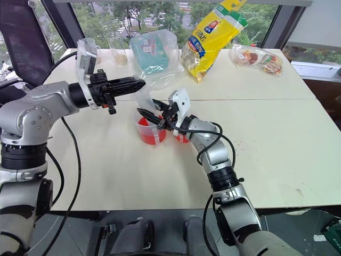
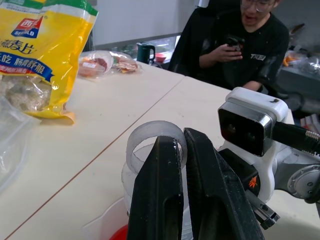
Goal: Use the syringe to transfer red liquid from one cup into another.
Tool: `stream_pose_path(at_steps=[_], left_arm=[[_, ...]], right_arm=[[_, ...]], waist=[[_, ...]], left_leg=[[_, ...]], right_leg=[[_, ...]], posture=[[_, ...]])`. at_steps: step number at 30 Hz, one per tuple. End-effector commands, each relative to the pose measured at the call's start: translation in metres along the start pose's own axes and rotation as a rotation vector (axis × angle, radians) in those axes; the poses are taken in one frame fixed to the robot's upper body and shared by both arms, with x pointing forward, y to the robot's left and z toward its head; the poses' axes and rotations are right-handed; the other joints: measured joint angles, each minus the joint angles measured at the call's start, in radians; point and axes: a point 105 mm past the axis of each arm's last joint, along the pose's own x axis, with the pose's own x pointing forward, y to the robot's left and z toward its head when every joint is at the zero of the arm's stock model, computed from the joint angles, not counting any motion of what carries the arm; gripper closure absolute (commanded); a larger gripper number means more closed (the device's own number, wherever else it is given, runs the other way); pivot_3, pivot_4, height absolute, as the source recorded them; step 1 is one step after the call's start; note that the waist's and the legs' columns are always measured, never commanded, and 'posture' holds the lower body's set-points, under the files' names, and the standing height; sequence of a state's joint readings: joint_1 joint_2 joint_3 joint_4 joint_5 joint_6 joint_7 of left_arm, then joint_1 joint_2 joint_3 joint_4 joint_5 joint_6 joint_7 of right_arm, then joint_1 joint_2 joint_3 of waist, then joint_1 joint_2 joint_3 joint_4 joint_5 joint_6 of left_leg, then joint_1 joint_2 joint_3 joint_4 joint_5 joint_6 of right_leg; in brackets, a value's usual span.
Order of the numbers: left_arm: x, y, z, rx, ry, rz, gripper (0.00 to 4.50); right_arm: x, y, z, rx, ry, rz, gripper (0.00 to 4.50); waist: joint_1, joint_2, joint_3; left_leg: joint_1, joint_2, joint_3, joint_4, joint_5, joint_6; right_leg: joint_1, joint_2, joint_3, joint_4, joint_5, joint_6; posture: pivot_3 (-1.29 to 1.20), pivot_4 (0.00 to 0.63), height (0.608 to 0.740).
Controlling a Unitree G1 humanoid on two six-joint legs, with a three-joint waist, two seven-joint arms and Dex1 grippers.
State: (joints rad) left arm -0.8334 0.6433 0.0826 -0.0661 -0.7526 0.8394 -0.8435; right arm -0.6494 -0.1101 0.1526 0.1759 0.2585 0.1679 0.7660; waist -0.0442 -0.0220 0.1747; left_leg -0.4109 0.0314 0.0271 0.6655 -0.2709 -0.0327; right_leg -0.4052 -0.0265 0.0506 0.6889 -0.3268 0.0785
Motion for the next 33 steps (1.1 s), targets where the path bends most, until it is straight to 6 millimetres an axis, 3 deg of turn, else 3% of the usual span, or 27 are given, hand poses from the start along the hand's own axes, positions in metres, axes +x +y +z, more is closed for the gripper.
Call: stream_pose_path(at_steps=[1, 18, 27, 28, 30, 33], left_arm=[[-0.022, 0.008, 0.063, 0.185, -0.168, 0.101, 4.46], [-0.025, 0.011, 0.075, 0.217, -0.198, 0.118, 4.46], [-0.027, 0.009, 0.062, 0.163, -0.174, 0.102, 4.46], [-0.027, 0.008, 0.057, 0.151, -0.16, 0.099, 3.79], [-0.027, 0.007, 0.048, 0.127, -0.136, 0.092, 3.06], [-0.03, 0.007, 0.033, 0.107, -0.097, 0.101, 1.5]], right_arm=[[0.0, 0.021, -0.028, 0.03, 0.108, 0.107, 3.14], [0.0, 0.023, -0.028, 0.036, 0.107, 0.107, 3.14], [0.002, 0.015, -0.01, 0.031, 0.049, 0.08, 3.14], [0.003, 0.013, -0.006, 0.025, 0.037, 0.074, 3.14], [0.004, 0.01, 0.001, 0.019, 0.016, 0.062, 3.14], [0.006, 0.004, 0.012, 0.014, -0.013, 0.043, 3.14]], waist=[[0.0, 0.0, 0.0], [0.0, 0.0, 0.0], [0.0, 0.0, 0.0], [-0.001, 0.0, 0.0], [-0.001, 0.0, 0.0], [0.0, 0.0, 0.0]], left_leg=[[0.0, 0.0, 0.0, 0.0, 0.0, 0.0], [0.0, 0.0, 0.0, 0.0, 0.0, 0.0], [0.0, 0.0, 0.0, 0.0, 0.0, 0.0], [0.0, 0.0, 0.0, 0.0, 0.0, 0.0], [0.0, 0.0, 0.0, 0.0, 0.0, 0.0], [0.0, 0.0, 0.0, 0.0, 0.0, 0.0]], right_leg=[[0.0, 0.0, 0.0, 0.0, 0.0, 0.0], [0.0, 0.0, 0.0, 0.0, 0.0, 0.0], [0.0, 0.0, 0.0, 0.0, 0.0, 0.0], [0.0, 0.0, 0.0, 0.0, 0.0, 0.0], [0.0, 0.0, 0.0, 0.0, 0.0, 0.0], [0.0, 0.0, 0.0, 0.0, 0.0, 0.0]], posture=[[0.0, 0.15, 0.74], [0.0, 0.15, 0.74], [0.0, 0.15, 0.74], [0.0, 0.15, 0.74], [0.0, 0.15, 0.74], [0.0, 0.15, 0.74]])
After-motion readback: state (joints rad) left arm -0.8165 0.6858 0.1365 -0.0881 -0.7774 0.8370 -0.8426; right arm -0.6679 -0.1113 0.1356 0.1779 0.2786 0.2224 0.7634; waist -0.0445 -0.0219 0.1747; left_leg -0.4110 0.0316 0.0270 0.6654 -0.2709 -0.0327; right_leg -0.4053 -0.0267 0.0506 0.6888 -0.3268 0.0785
